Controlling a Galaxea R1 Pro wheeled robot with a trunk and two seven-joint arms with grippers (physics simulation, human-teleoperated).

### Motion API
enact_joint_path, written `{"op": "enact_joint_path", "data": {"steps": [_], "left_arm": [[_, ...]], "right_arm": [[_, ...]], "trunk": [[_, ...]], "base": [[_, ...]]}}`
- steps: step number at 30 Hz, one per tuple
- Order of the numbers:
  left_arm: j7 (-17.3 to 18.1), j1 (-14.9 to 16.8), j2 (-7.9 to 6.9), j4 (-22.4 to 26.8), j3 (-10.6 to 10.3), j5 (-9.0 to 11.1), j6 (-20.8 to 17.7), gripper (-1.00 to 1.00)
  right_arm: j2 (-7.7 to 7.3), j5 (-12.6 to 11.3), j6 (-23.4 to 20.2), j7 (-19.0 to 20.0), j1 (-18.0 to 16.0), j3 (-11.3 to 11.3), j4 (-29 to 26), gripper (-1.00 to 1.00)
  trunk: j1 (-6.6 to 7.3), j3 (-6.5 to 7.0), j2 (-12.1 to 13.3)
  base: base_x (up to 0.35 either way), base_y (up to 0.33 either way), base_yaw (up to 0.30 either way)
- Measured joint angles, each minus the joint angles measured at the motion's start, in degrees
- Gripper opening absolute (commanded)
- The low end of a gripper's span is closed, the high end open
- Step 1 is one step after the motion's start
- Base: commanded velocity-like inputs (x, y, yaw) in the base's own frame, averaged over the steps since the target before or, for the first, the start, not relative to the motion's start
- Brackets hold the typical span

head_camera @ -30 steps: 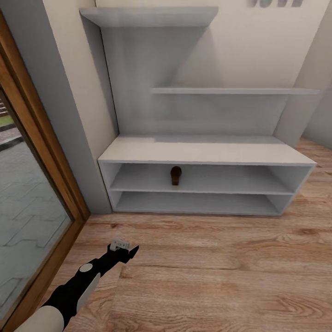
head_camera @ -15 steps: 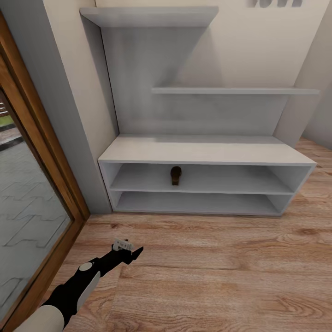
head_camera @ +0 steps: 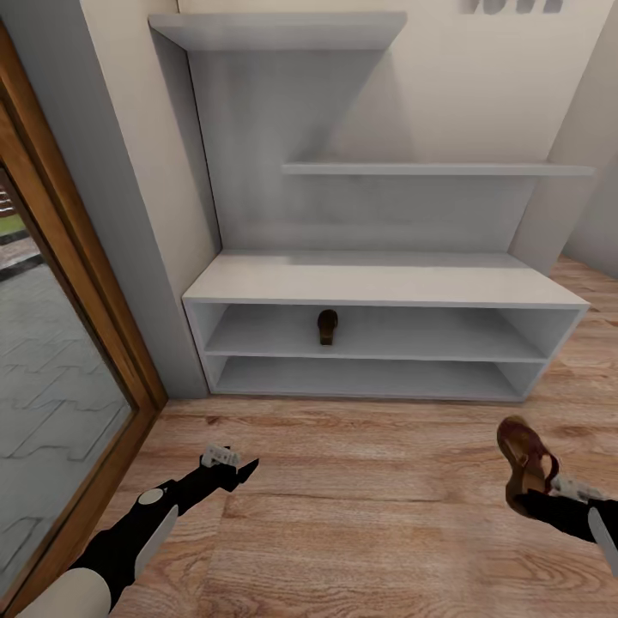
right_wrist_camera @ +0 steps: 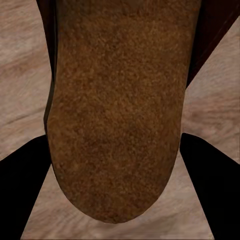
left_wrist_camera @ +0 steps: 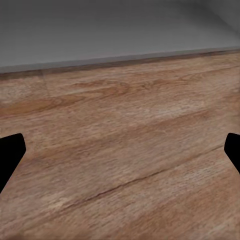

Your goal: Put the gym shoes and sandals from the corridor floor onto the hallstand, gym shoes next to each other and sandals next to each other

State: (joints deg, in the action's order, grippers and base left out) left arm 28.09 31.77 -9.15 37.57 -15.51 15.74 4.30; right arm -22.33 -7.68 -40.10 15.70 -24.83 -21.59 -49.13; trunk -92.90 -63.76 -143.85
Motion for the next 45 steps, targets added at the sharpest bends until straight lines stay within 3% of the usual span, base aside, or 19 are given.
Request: {"op": "enact_joint_path", "data": {"steps": [2,5,6,9,10,11,12,13,14,16,17,21,27,45], "left_arm": [[0.0,0.01,0.0,-0.01,-0.01,0.0,0.0,1.0],[0.0,0.01,-0.01,-0.04,-0.06,0.01,0.01,1.0],[0.0,-0.02,-0.01,-0.02,-0.06,0.0,0.0,1.0],[0.0,-0.01,0.0,-0.02,-0.04,0.05,0.0,1.0],[0.0,0.0,-0.02,-0.01,-0.02,0.04,0.0,1.0],[0.0,0.01,-0.03,-0.01,-0.02,0.05,0.0,1.0],[0.0,0.0,-0.02,0.0,-0.01,0.05,0.0,1.0],[0.0,0.01,-0.01,-0.01,-0.04,0.04,0.0,1.0],[0.0,-0.01,-0.01,0.0,-0.04,0.03,0.0,1.0],[0.0,0.0,-0.01,0.0,-0.05,0.03,0.0,1.0],[0.0,0.0,0.0,-0.02,-0.06,0.05,0.0,1.0],[0.0,-0.03,0.0,-0.01,-0.07,0.08,0.0,1.0],[0.0,-0.05,0.0,0.0,-0.07,0.08,-0.01,1.0],[0.0,-0.07,0.07,-0.01,-0.16,0.08,-0.01,1.0]], "right_arm": [[2.12,1.56,-4.12,0.12,0.02,3.59,-0.94,-1.0],[6.21,3.25,-6.76,0.14,0.0,8.33,-1.45,-1.0],[7.02,3.8,-6.96,0.03,0.01,8.79,-1.48,-1.0],[11.61,5.08,-8.59,-0.01,-0.01,10.13,-1.53,-1.0],[14.62,8.14,-9.74,-0.12,-0.14,10.45,-1.52,-1.0],[15.79,7.79,-10.16,-0.2,-0.21,10.54,-1.53,-1.0],[18.43,13.16,-10.4,-0.48,-0.38,10.59,-1.52,-1.0],[19.67,12.78,-10.78,-0.49,-0.42,10.68,-1.52,-1.0],[21.43,17.38,-10.78,-0.52,-0.59,10.67,-1.52,-1.0],[23.74,22.31,-11.11,-0.57,-1.75,10.79,-1.52,-1.0],[25.15,26.49,-11.84,-0.53,-3.54,10.77,-1.51,-1.0],[26.49,31.09,-14.11,-0.58,-8.23,10.75,-1.52,-1.0],[26.77,32.12,-14.75,-0.59,-14.28,10.76,-1.52,-1.0],[26.9,32.19,-13.87,-0.75,-15.03,10.75,-1.57,-1.0]], "trunk": [[0.0,0.0,0.0],[0.0,0.0,0.0],[0.0,0.0,0.0],[0.0,0.0,0.0],[0.0,0.0,0.0],[0.0,0.0,0.0],[0.0,0.0,0.0],[0.0,0.0,0.0],[0.0,0.0,0.0],[0.0,0.0,0.0],[0.0,0.01,0.0],[0.0,0.01,0.0],[0.0,0.0,0.0],[0.0,0.0,0.0]], "base": [[0.0,0.0,0.0],[0.0,0.0,0.0],[0.0,0.0,0.0],[0.0,0.0,0.0],[0.0,0.0,0.0],[0.0,0.0,0.0],[0.0,0.0,0.0],[0.0,0.0,0.0],[0.0,0.0,0.0],[0.0,0.0,0.0],[0.0,0.0,0.0],[0.0,0.0,0.0],[0.0,0.0,0.0],[0.0,0.0,0.0]]}}
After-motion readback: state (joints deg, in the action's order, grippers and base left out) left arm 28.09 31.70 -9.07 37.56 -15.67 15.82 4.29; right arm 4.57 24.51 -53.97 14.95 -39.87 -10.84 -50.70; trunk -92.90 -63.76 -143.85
